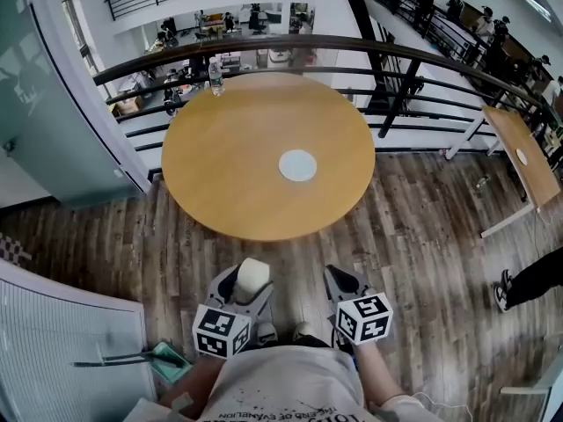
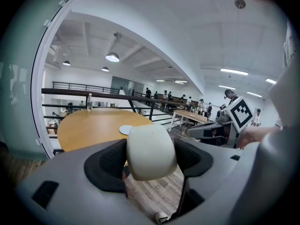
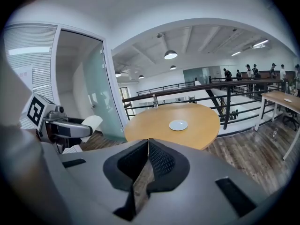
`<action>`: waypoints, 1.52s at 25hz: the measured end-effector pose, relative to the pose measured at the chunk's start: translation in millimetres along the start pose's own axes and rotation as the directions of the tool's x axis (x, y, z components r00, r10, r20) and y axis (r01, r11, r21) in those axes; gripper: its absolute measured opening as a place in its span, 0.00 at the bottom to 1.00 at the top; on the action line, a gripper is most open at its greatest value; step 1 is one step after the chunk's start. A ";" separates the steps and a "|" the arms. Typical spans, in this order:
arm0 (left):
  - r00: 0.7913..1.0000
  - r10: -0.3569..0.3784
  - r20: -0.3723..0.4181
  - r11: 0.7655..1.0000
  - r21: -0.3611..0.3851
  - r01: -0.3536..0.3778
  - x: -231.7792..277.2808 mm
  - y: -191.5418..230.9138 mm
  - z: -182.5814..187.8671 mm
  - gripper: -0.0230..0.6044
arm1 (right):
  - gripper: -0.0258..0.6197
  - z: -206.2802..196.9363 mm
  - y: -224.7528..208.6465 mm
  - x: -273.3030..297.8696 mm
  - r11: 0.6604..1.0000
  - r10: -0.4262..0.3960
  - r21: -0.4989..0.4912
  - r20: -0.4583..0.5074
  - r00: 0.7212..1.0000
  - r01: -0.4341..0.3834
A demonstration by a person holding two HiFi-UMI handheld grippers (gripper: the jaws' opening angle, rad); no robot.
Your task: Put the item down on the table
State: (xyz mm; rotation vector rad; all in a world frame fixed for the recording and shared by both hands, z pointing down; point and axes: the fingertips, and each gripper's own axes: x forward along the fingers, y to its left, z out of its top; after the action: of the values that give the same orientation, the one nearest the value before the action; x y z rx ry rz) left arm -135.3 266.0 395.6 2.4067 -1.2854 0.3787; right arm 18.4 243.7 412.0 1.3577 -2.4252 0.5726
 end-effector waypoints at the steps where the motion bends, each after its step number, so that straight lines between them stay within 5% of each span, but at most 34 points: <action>1: 1.000 0.000 -0.001 1.000 0.004 0.000 -1.6 2.1 -0.1 0.57 | 0.08 1.2 2.7 0.9 1.000 -0.003 -0.002 0.003 1.000 0.003; 14: 0.999 -0.046 -0.008 0.999 -0.025 0.045 33.2 20.3 -0.6 0.57 | 0.08 -10.8 -15.9 31.0 0.999 -0.026 0.027 -0.021 0.999 0.027; 38: 0.999 0.029 0.018 0.997 -0.070 -0.028 247.7 80.9 101.6 0.57 | 0.08 100.8 -193.3 171.0 0.995 0.060 -0.071 -0.039 0.997 -0.063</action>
State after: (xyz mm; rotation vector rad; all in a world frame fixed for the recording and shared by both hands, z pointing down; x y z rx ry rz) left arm -62.6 -2.7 422.8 2.3416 -1.3198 0.3148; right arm 91.0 -22.4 437.3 1.2366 -2.4410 0.5147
